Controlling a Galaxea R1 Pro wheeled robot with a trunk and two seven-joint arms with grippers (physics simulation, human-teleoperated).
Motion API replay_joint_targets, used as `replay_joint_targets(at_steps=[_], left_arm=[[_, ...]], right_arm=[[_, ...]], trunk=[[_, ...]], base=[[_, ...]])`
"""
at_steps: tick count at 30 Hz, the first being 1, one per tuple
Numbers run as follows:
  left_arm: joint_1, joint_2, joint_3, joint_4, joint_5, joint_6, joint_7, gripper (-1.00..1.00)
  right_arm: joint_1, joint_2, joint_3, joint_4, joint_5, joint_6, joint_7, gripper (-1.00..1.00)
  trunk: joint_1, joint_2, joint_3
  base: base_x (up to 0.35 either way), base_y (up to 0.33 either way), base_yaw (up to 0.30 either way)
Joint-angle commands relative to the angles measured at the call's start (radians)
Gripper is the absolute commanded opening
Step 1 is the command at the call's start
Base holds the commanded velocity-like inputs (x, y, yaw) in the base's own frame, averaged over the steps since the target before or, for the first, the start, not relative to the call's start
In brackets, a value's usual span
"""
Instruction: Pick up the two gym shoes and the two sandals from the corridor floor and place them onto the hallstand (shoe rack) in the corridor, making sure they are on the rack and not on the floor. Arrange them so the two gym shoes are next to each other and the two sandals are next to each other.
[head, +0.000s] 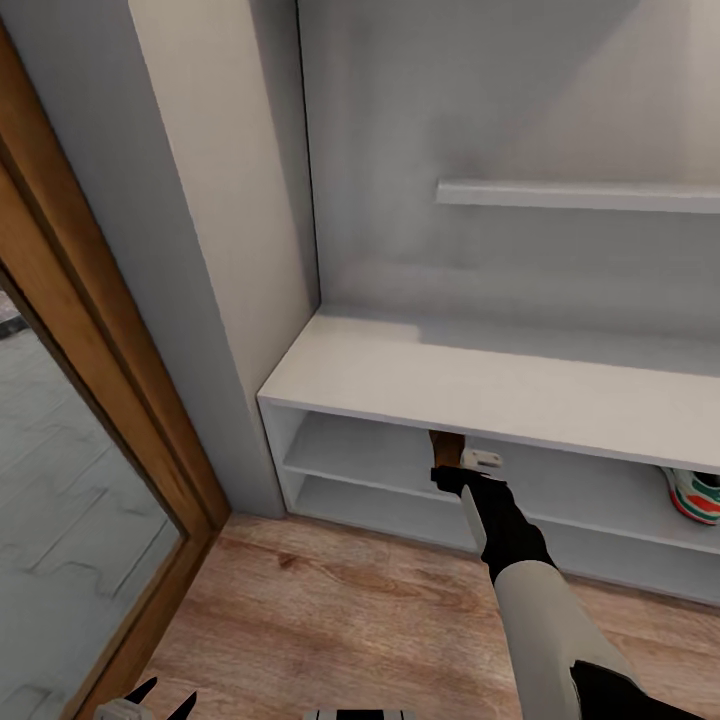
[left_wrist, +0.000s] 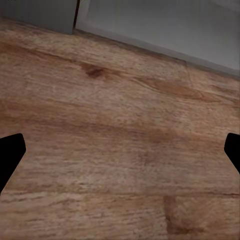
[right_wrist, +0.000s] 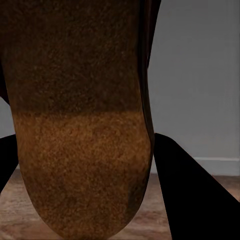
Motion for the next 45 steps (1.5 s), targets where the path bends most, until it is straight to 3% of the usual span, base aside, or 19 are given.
replay_joint_targets(at_steps=[1,45], left_arm=[[-0.001,0.000,0.004,0.001,-0.002,-0.003,-0.006,1.00],[-0.001,0.001,0.004,0.001,-0.001,-0.001,-0.006,1.00]], right_arm=[[-0.001,0.001,-0.004,-0.002,0.008,0.005,0.002,-1.00],[-0.001,0.001,-0.005,-0.005,0.008,0.006,0.003,-1.00]], trunk=[[0.000,0.000,-0.001],[0.000,0.000,-0.001]], base=[[0.013,0.000,0.000],[0.058,0.000,0.000]])
